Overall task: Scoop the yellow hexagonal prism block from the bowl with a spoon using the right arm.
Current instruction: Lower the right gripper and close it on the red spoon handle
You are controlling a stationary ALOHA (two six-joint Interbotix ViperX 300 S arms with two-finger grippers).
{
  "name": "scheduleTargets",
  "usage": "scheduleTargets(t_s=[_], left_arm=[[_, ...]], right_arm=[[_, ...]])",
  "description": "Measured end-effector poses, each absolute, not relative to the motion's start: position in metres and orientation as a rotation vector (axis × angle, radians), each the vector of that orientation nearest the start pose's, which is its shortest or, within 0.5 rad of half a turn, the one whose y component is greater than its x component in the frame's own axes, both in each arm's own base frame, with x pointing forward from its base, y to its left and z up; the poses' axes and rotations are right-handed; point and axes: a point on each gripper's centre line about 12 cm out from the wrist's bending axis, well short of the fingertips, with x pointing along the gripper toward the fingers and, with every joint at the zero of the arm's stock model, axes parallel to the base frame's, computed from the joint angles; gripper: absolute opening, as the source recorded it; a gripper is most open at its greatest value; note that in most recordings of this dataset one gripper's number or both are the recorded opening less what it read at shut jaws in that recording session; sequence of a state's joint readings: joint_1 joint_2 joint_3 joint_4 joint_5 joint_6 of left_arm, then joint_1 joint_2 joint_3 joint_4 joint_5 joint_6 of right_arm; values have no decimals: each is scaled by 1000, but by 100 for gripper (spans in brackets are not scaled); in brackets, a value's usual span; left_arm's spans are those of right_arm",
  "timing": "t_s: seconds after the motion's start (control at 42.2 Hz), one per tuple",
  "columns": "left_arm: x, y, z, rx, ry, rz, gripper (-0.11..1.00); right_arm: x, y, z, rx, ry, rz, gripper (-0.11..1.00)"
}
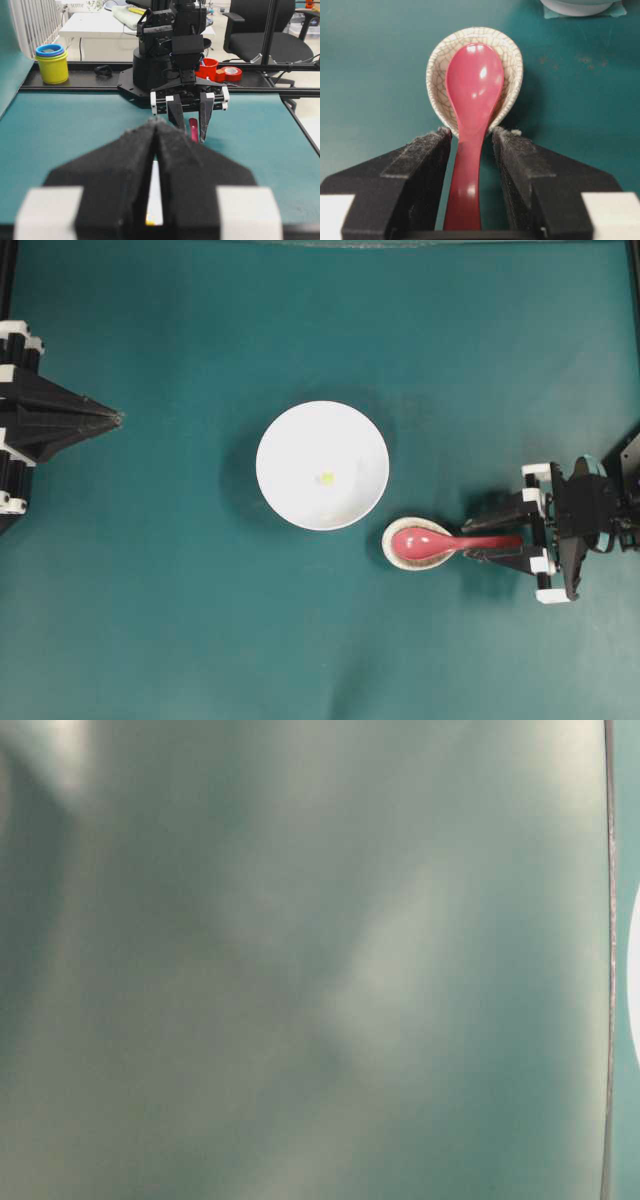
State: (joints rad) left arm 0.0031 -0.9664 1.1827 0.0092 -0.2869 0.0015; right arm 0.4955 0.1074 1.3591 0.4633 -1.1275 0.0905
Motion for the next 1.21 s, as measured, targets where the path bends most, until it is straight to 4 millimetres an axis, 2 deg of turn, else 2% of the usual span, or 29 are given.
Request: scheduleTargets(t_s=[1.018,1.113,1.208], left_arm=[[198,0,291,11,-72,1,0],[198,0,290,9,-69,0,0],[198,0,290,9,-71,1,0]], right_arm=[[214,67,78,113,366,50,46],[214,67,78,113,366,50,40],[214,67,78,113,366,50,25]])
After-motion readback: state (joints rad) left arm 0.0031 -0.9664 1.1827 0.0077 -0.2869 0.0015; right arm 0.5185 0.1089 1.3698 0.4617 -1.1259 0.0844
